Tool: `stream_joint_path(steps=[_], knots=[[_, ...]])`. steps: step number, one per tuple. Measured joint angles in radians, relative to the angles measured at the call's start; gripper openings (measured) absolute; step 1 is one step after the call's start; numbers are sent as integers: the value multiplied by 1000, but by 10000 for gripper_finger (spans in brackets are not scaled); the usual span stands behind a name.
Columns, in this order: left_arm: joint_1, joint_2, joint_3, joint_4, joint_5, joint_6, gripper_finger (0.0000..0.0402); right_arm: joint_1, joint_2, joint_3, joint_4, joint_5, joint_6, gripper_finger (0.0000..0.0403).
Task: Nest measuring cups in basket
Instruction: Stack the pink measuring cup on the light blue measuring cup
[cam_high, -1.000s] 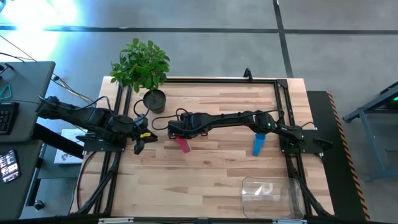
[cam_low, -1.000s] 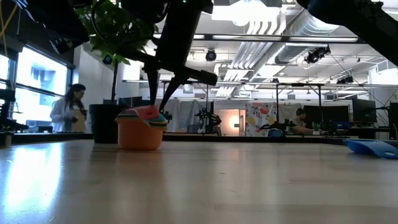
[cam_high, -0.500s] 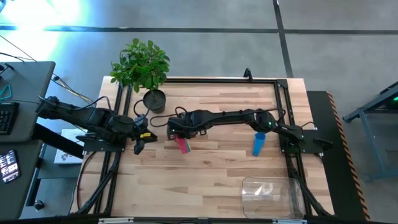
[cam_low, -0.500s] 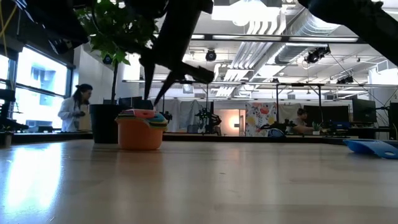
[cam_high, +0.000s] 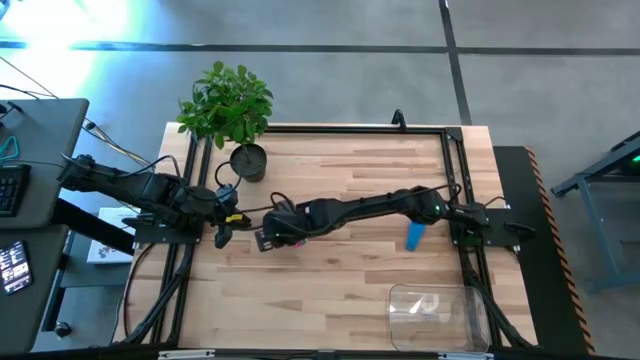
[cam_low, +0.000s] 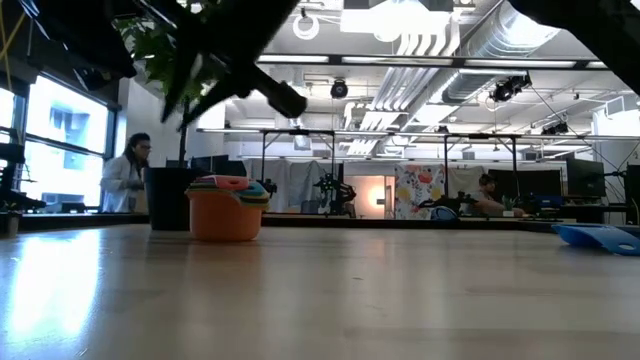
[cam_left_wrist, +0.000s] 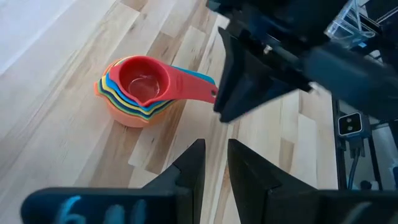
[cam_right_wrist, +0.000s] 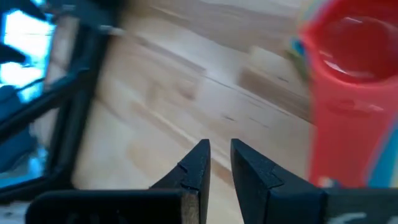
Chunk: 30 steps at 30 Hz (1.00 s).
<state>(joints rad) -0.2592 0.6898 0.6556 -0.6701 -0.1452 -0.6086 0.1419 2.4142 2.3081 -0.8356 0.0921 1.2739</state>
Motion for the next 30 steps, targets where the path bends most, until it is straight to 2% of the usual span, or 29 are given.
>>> stream_joint_path(steps=[9,22,30], knots=[[0,0,0,1,4,-16,58,5,0,1,259,-1,-86,55],[0,-100,1,1,21,-56,58,2,0,9,239,-98,-173,55],[1,-175,1,7,18,-88,58,0,-17,48,264,-56,-281,55]])
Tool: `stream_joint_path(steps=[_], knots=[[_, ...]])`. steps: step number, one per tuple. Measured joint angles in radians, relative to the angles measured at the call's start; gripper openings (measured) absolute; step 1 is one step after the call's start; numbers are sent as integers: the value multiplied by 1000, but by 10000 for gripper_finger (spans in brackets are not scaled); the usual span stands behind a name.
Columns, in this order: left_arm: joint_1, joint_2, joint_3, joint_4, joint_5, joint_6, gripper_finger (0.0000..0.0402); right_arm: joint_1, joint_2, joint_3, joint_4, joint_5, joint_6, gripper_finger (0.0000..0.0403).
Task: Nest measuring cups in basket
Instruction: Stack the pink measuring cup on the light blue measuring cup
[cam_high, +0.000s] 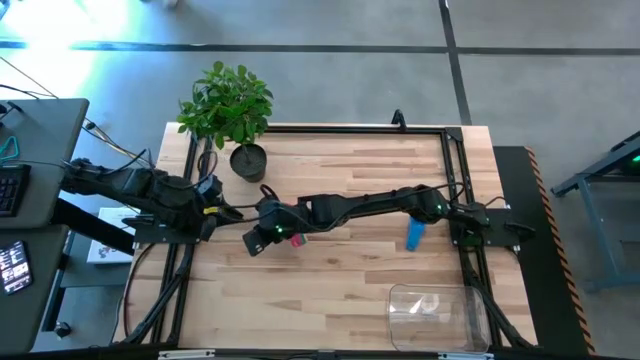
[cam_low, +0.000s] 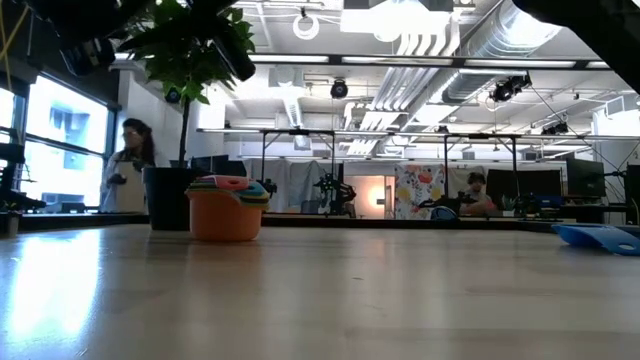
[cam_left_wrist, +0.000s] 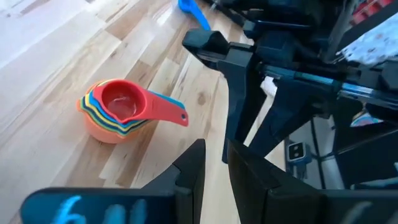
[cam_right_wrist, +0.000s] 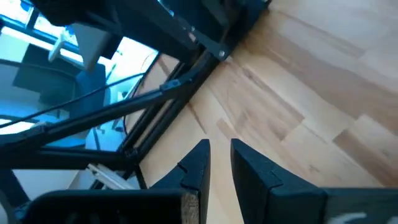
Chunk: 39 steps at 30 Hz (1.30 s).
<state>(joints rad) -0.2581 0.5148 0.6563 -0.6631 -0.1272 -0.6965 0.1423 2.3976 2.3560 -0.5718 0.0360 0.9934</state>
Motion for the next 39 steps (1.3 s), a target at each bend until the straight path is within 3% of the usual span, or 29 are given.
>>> stream_joint_path(steps=[12,28,39], knots=[[0,-39,0,18,-50,-27,58,-17,8,1,-286,21,-16,55],[0,-39,0,17,-95,-33,58,7,78,-1,-331,12,68,55],[0,-35,0,17,-96,-36,58,18,103,-1,-452,16,126,55]])
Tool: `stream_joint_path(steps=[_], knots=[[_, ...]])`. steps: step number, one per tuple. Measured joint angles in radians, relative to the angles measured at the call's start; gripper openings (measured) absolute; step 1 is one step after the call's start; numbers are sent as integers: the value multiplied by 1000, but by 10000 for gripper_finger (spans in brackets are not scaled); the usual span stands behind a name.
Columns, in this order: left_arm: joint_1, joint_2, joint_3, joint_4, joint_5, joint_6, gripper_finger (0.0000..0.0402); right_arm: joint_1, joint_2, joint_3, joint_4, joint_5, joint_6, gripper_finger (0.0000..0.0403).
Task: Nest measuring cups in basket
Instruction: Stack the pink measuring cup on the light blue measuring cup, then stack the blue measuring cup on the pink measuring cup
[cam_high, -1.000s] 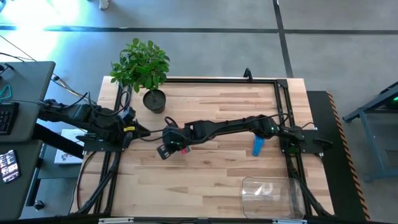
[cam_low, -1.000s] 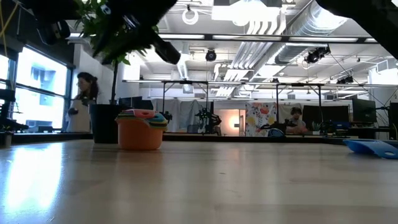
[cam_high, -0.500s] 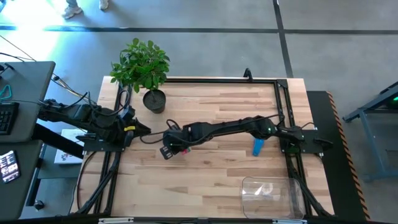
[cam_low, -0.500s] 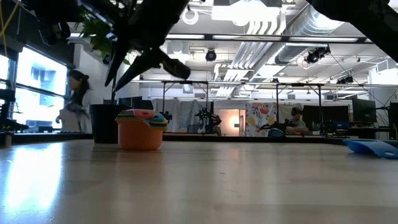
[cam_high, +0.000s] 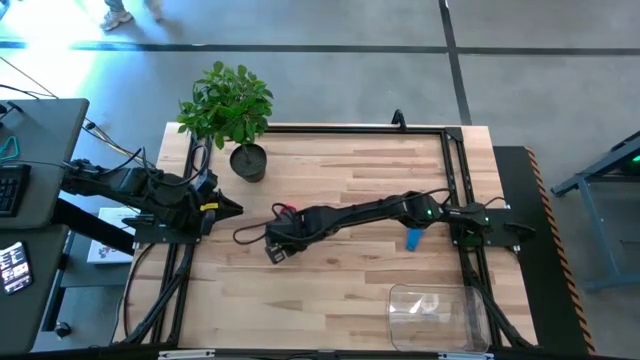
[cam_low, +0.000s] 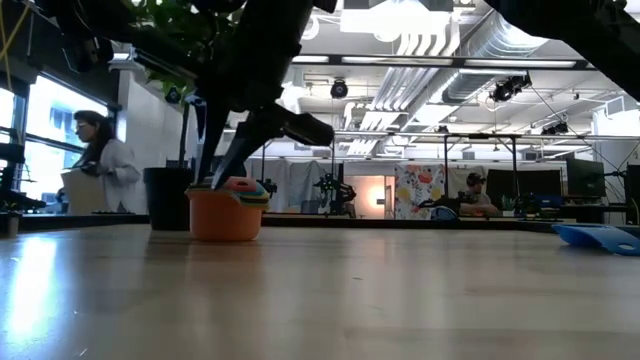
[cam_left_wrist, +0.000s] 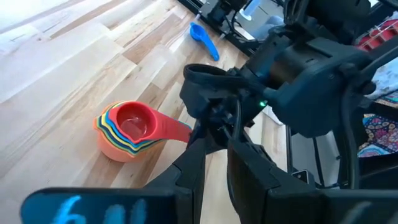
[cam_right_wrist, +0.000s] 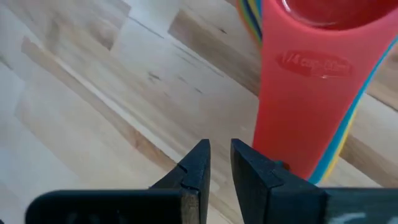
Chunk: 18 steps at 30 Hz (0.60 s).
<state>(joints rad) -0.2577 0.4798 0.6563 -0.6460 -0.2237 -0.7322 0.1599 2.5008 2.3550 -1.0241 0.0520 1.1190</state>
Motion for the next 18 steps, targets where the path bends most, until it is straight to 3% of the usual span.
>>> stream_joint_path(steps=[13,18], knots=[[0,0,0,0,0,0,58,0,-1,0,-34,25,9,55],[0,0,0,0,0,1,58,0,-23,0,-14,-38,2,55]])
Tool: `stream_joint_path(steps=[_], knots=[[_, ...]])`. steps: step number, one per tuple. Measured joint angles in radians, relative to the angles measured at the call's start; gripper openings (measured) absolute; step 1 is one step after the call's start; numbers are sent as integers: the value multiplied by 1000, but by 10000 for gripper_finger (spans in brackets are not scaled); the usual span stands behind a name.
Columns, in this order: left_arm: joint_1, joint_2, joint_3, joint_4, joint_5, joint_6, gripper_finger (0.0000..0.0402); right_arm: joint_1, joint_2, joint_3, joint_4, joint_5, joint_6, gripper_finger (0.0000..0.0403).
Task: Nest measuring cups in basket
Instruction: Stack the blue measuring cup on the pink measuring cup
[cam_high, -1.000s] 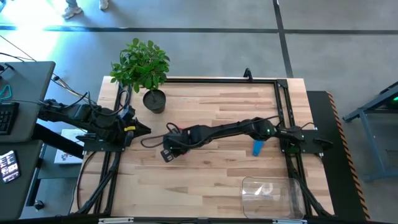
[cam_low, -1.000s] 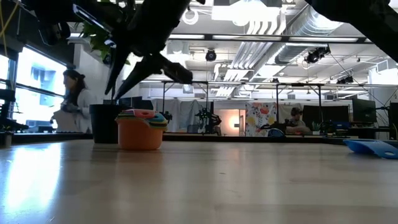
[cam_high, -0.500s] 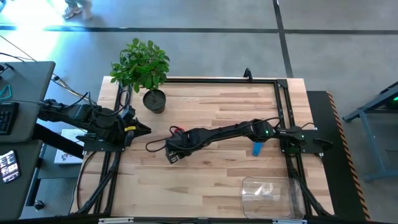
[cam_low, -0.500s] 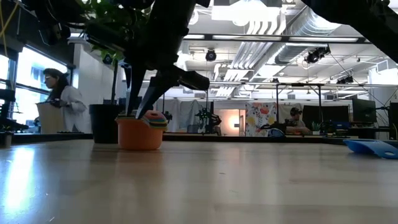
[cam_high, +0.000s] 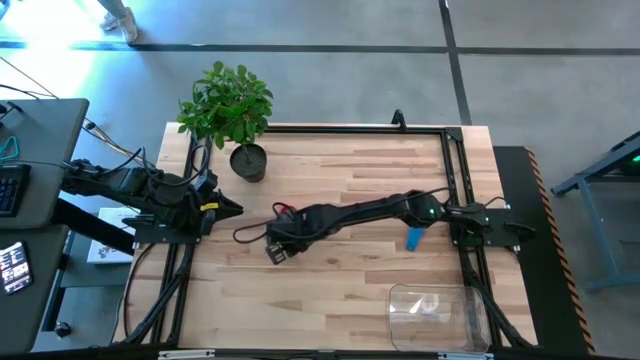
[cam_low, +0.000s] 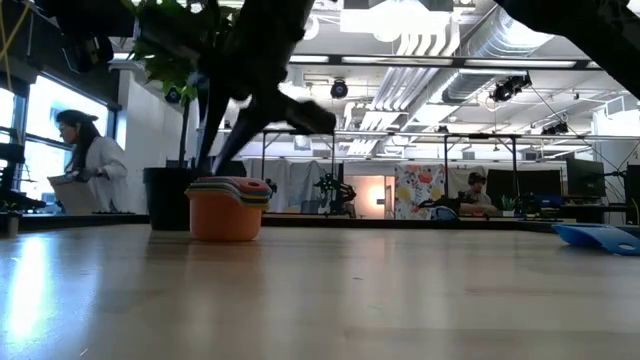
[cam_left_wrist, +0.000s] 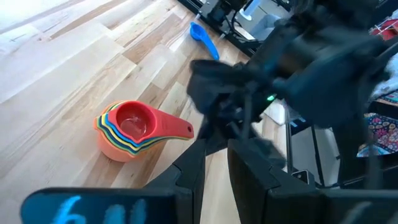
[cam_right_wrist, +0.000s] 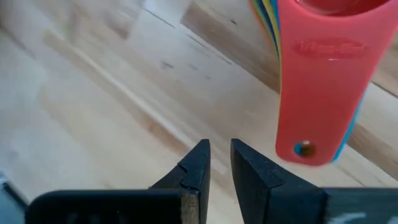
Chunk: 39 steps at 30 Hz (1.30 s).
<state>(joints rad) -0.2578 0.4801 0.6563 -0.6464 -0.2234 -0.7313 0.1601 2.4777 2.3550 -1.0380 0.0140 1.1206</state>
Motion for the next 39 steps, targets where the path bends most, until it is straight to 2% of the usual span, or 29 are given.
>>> stream_joint_path(steps=[7,15,19,26,31,34,39], knots=[[0,0,0,0,-7,40,58,4,-90,0,-25,56,-63,55],[0,0,0,0,-94,98,58,-11,-194,1,-139,151,-154,55],[0,0,-1,0,-152,97,58,-16,-238,1,-245,214,-187,55],[0,0,-1,1,-237,100,58,-14,-287,-1,-545,356,-146,55],[0,2,-1,1,-277,100,58,-16,-344,-81,-531,369,-210,55],[0,4,-1,1,-289,98,58,-21,-389,-189,-515,369,-242,55],[0,4,-1,1,-313,97,58,-32,-510,-388,-525,370,-194,55]])
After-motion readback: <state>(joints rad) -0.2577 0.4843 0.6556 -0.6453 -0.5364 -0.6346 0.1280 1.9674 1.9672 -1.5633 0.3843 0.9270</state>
